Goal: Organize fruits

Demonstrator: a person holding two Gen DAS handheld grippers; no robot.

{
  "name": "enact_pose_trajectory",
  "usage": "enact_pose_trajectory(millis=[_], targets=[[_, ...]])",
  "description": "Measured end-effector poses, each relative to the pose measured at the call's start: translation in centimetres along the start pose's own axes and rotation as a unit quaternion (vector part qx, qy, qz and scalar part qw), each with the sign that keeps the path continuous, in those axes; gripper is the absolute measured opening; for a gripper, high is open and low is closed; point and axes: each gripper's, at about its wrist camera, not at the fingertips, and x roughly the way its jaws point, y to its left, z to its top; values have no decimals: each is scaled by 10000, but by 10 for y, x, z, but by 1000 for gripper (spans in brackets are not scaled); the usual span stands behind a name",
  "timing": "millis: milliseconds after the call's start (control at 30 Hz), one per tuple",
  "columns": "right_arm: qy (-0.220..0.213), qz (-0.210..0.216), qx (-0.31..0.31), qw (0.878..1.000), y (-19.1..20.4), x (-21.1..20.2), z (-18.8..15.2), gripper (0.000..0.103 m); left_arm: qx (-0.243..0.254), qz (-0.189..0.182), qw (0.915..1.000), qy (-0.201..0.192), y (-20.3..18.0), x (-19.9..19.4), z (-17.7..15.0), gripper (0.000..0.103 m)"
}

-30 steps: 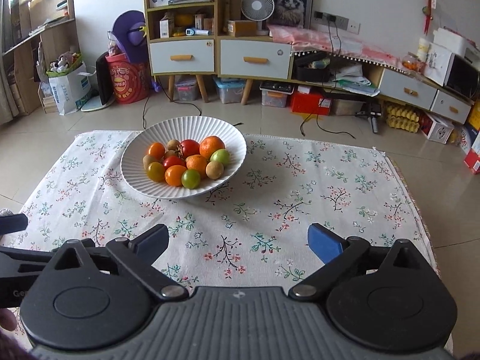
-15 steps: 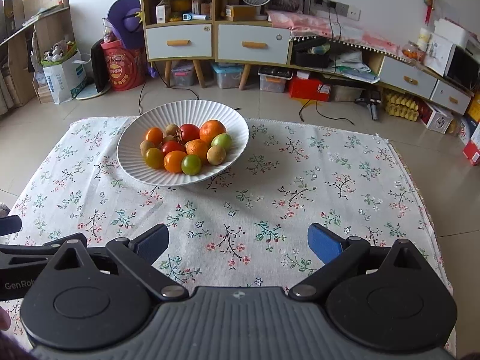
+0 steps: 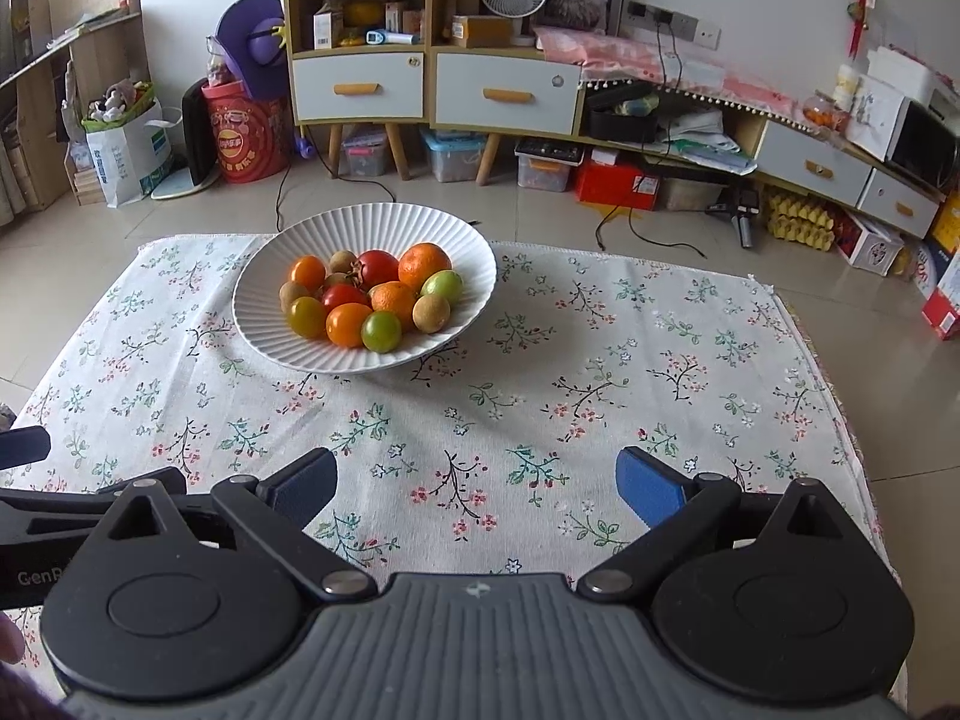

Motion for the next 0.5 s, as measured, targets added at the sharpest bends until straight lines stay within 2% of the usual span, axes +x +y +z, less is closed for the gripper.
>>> enact_pose_trajectory(millis=[500], targets=[[-78, -101, -8, 9999, 1, 4, -4, 101, 117, -3, 9999, 34, -2, 7, -1, 98]])
